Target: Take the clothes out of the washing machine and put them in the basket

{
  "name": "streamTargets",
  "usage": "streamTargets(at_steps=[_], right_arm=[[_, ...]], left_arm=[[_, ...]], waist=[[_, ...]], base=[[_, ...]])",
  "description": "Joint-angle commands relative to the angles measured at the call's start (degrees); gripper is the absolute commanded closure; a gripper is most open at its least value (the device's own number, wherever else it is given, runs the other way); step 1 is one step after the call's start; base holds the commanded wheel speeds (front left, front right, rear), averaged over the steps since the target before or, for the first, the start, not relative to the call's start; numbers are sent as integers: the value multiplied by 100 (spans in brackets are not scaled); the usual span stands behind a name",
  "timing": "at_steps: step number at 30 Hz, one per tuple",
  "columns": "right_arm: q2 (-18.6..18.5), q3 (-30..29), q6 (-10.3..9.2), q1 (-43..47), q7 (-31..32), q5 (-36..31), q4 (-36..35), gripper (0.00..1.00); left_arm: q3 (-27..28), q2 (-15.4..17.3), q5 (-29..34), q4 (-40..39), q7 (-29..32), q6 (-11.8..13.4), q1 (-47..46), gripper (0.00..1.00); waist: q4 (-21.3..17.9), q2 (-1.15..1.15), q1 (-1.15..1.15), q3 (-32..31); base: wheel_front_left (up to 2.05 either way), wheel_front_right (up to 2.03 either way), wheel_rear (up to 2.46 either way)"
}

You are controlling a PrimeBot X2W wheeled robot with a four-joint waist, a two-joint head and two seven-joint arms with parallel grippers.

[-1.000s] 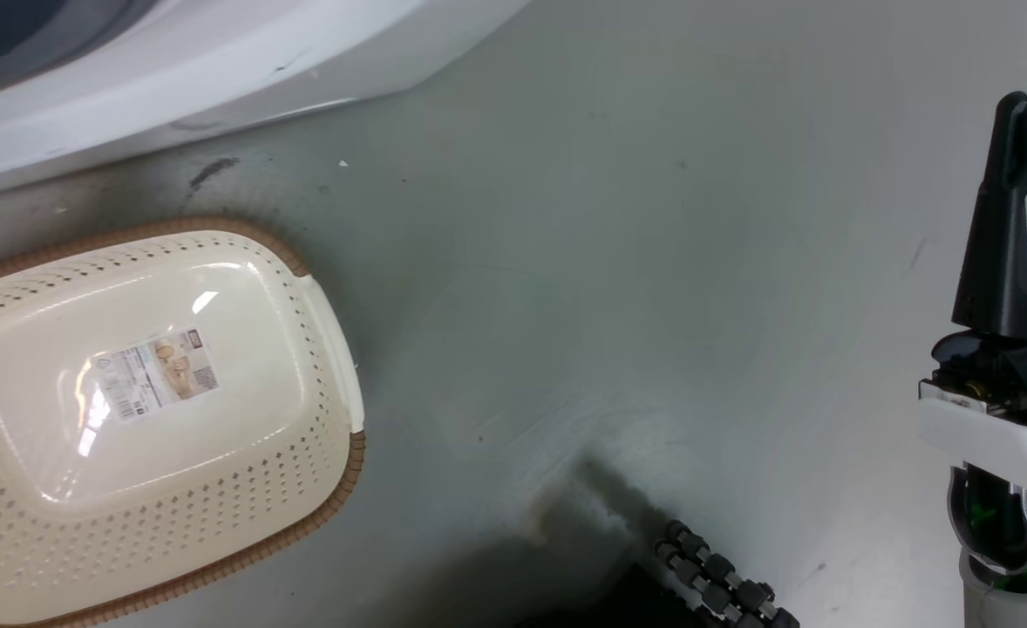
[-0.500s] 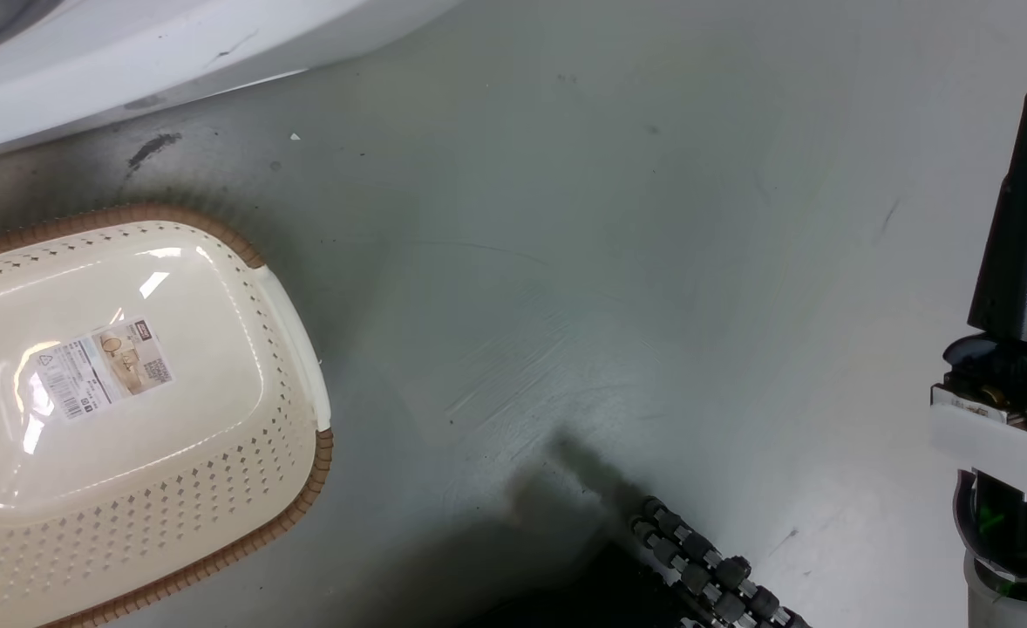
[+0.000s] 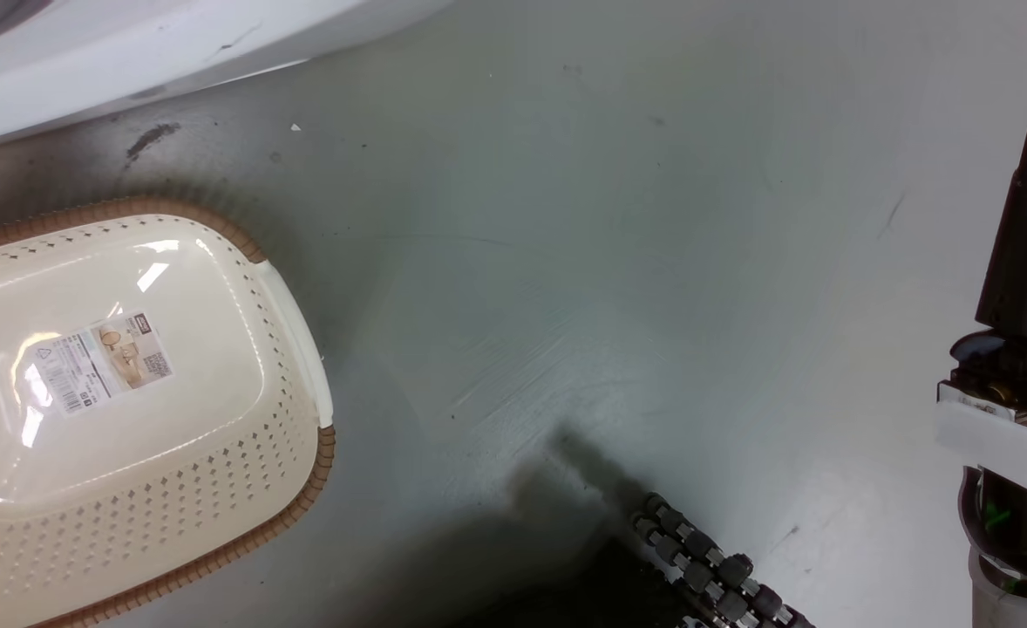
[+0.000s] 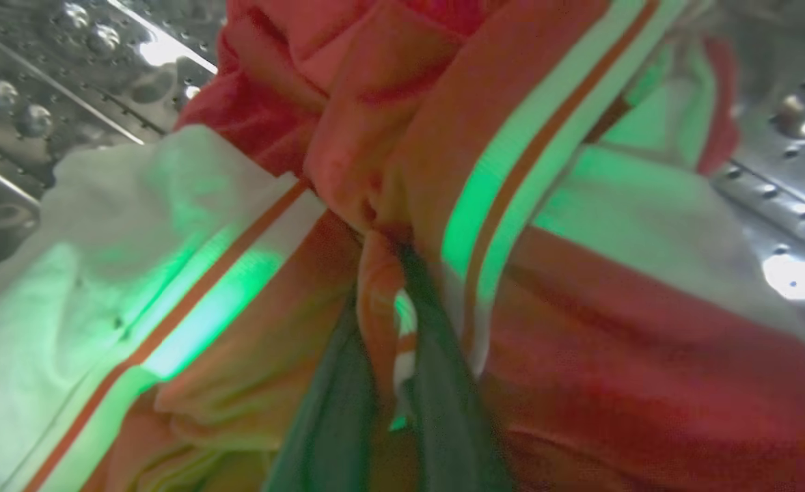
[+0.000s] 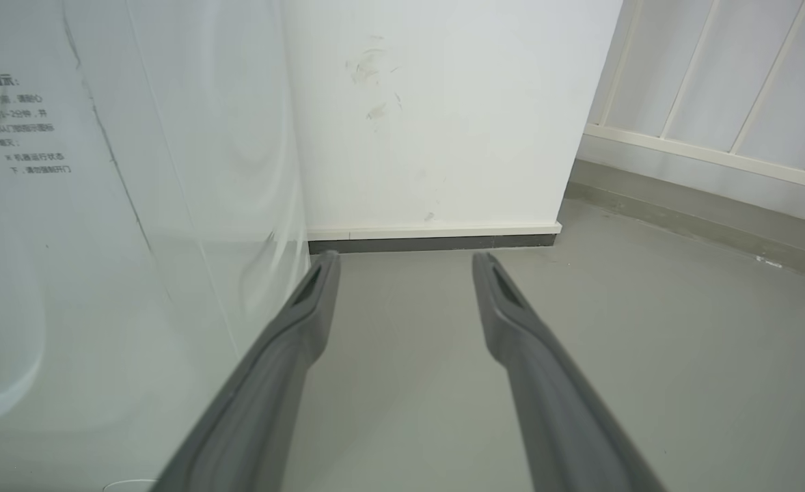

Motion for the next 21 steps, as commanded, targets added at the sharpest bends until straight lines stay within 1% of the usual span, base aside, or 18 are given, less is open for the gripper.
streamTargets(at_steps=[1,7,10,16,21], right_arm=[[3,-4,-2,-118,-14,-36,3,0],[3,31,-2,-55,-14,-136,37,0],[3,31,-2,-9,-14,-206,67,0],[3,57,-2,66,-14,-390,137,0],[3,82,-2,170,-14,-501,212,0]], left_arm=[[-43,3,-54,-14,-85,-5,123,100],[-260,65,-317,-72,-738,-5,291,100],[-302,41,-543,-32,-1050,-5,458,100],[-458,50,-895,-51,-1905,-5,883,100],[-514,50,-1178,-49,-2735,-4,1352,100]], waist=[[23,0,-1,-50],[98,0,-1,-345],[164,0,-1,-517],[305,0,-1,-842],[394,0,-1,-1135]], base=[[0,0,0],[0,0,0],[0,0,0],[0,0,0],[0,0,0]])
